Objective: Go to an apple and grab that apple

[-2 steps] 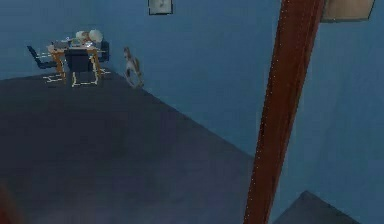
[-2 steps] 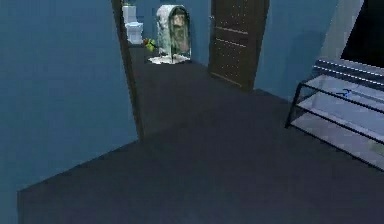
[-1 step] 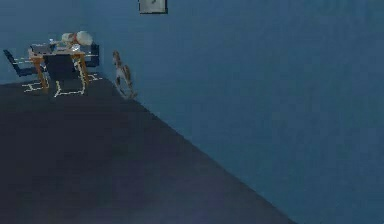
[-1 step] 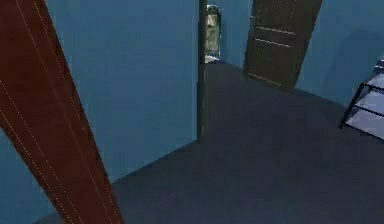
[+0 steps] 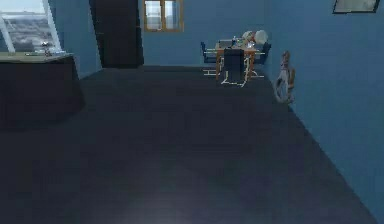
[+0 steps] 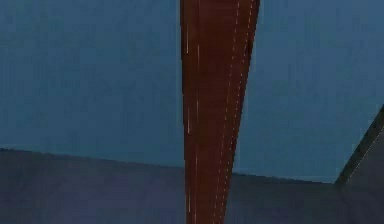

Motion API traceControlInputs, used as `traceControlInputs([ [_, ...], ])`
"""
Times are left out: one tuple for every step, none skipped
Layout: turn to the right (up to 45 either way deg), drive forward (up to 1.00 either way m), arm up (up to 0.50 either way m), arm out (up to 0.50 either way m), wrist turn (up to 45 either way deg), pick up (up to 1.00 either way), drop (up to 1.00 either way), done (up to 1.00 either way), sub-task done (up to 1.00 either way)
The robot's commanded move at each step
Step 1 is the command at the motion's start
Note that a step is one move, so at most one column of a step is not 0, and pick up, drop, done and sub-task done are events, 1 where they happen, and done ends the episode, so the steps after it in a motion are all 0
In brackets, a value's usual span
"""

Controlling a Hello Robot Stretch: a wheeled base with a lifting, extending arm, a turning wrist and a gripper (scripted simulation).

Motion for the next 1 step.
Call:
traceControlInputs([
  [-42.0, 0.00, 0.00, 0.00, 0.0, 0.00, 0.00, 0.00, 0.00],
])
